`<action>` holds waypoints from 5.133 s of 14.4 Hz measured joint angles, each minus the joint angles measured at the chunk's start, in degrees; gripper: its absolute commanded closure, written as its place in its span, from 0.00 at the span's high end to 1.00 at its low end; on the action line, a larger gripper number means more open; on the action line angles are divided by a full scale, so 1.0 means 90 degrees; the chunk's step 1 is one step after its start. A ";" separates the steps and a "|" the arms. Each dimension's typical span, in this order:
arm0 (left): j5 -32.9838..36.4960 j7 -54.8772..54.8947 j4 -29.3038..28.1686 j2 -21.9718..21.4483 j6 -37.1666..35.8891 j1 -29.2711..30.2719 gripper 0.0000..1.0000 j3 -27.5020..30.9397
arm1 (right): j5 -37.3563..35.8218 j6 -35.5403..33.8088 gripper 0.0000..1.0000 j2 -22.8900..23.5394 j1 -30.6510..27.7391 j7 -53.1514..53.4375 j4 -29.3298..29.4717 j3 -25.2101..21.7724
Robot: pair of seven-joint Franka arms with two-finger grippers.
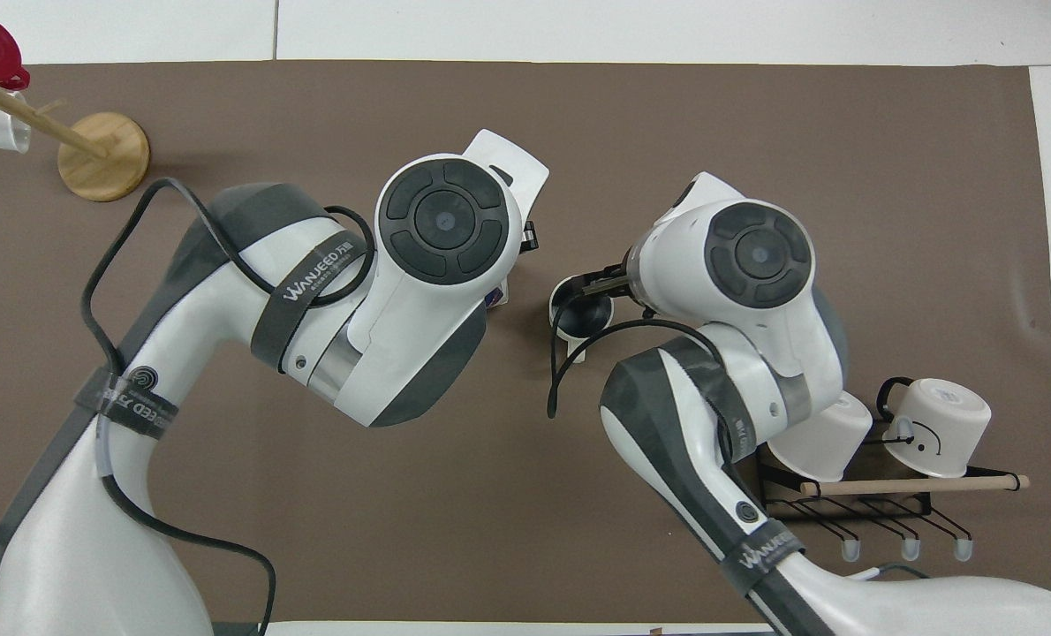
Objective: Place cup and milk on table
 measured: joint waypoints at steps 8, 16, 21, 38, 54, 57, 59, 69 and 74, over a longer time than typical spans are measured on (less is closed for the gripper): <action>0.0000 -0.0033 -0.0239 0.0060 0.0147 -0.0218 0.00 -0.0004 | -0.0220 -0.2020 1.00 -0.0875 -0.1352 -0.0010 0.0844 -0.0073; 0.0001 -0.0033 -0.0392 0.0001 0.0324 -0.0218 0.93 0.0004 | -0.0714 -0.3709 1.00 -0.1198 -0.2457 -0.0422 0.1225 -0.0092; 0.0001 -0.0034 -0.0479 0.0001 0.0361 -0.0219 1.00 -0.0001 | -0.0714 -0.4130 1.00 -0.1354 -0.2693 -0.0586 0.1663 -0.0085; -0.0651 0.2555 -0.0849 -0.1693 -0.0936 0.2046 1.00 0.0115 | -0.0546 -0.4197 1.00 -0.1222 -0.3426 -0.1157 0.1801 0.0522; -0.1204 0.5300 -0.0097 -0.2102 -0.2402 0.3995 1.00 0.0177 | -0.0387 -0.4484 1.00 -0.1211 -0.3146 -0.1156 0.1962 0.0318; -0.1205 0.5311 -0.0099 -0.2099 -0.2470 0.3994 1.00 0.0162 | -0.0387 -0.4485 1.00 -0.1210 -0.3146 -0.1156 0.1960 0.0318; -0.1205 0.5312 -0.0099 -0.2099 -0.2478 0.3994 1.00 0.0159 | -0.0387 -0.4485 1.00 -0.1209 -0.3146 -0.1156 0.1960 0.0318; -0.1205 0.5689 -0.0159 -0.2098 -0.2679 0.3994 1.00 0.0148 | -0.0385 -0.4485 1.00 -0.1207 -0.3146 -0.1155 0.1960 0.0318; -0.1205 0.5830 -0.0161 -0.2098 -0.2674 0.3994 1.00 0.0148 | -0.0385 -0.4485 1.00 -0.1207 -0.3146 -0.1155 0.1960 0.0318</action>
